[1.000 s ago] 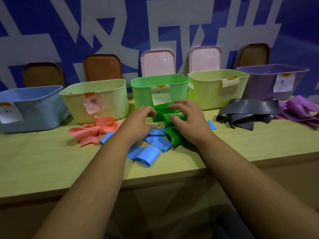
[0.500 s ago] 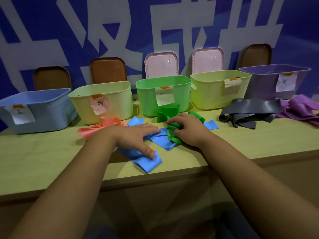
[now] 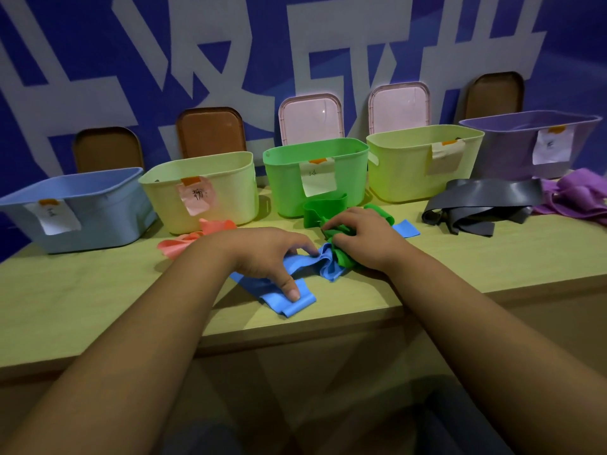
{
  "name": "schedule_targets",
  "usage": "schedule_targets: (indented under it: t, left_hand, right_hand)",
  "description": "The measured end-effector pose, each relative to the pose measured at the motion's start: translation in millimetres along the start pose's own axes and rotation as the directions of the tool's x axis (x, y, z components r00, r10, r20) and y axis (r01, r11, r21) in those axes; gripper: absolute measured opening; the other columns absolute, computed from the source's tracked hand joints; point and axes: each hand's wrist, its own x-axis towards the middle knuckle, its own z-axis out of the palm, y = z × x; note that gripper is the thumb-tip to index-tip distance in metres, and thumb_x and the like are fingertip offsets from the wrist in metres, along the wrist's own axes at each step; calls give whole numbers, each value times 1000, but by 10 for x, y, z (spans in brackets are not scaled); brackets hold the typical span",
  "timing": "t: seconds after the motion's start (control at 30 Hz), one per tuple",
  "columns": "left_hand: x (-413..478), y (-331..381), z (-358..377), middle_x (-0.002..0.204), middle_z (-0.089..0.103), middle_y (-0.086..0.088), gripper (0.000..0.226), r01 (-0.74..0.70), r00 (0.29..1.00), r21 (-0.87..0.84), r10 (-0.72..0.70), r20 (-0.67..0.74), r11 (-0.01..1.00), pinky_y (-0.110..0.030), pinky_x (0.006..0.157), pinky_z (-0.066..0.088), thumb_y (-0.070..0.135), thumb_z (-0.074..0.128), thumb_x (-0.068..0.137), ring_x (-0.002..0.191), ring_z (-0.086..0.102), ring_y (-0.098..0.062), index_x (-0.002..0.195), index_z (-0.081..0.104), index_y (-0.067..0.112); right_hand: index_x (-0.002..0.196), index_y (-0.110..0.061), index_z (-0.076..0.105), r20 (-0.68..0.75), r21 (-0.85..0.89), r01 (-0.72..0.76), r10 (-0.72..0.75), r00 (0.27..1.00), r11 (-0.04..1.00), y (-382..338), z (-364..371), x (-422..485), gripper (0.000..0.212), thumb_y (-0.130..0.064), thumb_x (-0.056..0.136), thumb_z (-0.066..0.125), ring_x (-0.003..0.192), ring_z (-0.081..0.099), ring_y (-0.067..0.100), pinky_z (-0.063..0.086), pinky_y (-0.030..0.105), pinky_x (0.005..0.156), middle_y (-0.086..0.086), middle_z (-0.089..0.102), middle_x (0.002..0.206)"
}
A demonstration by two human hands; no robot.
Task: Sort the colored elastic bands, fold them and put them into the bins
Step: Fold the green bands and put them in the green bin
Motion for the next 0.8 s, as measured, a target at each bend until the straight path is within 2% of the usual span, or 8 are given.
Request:
schedule_targets:
  t: [0.1,0.23,0.4,0.5,0.57,0.6,0.7,0.8]
  left_hand:
    - [-60,40,30,126,60,15,69,-37,998,-26,36,-48,999,-32,86,46,48,91,81,109,58,-10,141,57,51]
    - [-87,44,-42,102,72,12,17,-97,948,-96,62,-313,991,-35,82,53,27,79,93,96,65,-13,106,76,38]
    - [-200,41,-219,95,76,5,29,-148,791,-354,-105,-603,923,-28,70,52,5,65,93,82,66,-12,98,82,28]
    - [-202,8,-284,94,79,-7,35,-295,669,-645,-330,-666,704,-32,71,54,-3,60,91,79,67,-21,90,83,24]
    - [-212,-26,-339,90,77,-13,29,-387,618,-748,-450,-645,539,-36,72,55,-3,63,95,79,66,-26,88,81,19]
    - [-223,-38,-367,87,76,-11,27,-405,603,-764,-482,-636,501,-34,71,54,-2,64,96,78,66,-26,89,81,17]
    - [-287,-32,-413,84,74,-6,27,-424,574,-758,-501,-648,495,-27,64,53,-4,61,97,72,64,-20,91,79,15]
    - [-381,-13,-478,84,74,-6,28,-460,533,-753,-532,-658,471,-28,63,51,-1,60,97,74,65,-23,90,79,18]
  right_hand:
    - [117,-43,77,-12,11,-6,6,1000,1000,-16,-11,-12,36,-50,89,56,126,54,23,43,51,113,-7,65,125]
    - [110,-41,79,-32,20,-8,9,999,1000,-8,-7,-10,31,-50,92,56,121,57,21,46,50,110,-8,67,120]
    - [114,-33,80,-108,49,-8,13,994,999,-14,12,-14,29,-46,100,59,115,61,20,50,48,105,-8,69,116]
    - [115,-33,78,-108,11,1,0,994,1000,-23,11,-26,26,-46,101,61,117,60,20,48,48,107,-6,69,119]
    - [116,-34,77,-108,-3,-2,2,994,1000,-40,16,-40,26,-46,100,61,119,59,21,47,48,109,-6,67,121]
    - [117,-34,77,-116,-5,-3,3,993,1000,-57,13,-47,26,-46,101,61,120,59,22,47,48,109,-5,66,122]
    - [121,-33,76,-125,-47,-5,-1,992,999,-110,-21,-64,29,-47,101,61,124,57,21,46,46,111,-4,61,127]
    - [125,-35,74,-72,-135,-46,37,997,990,-155,-53,-72,33,-53,102,58,128,55,21,46,48,113,-2,58,134]
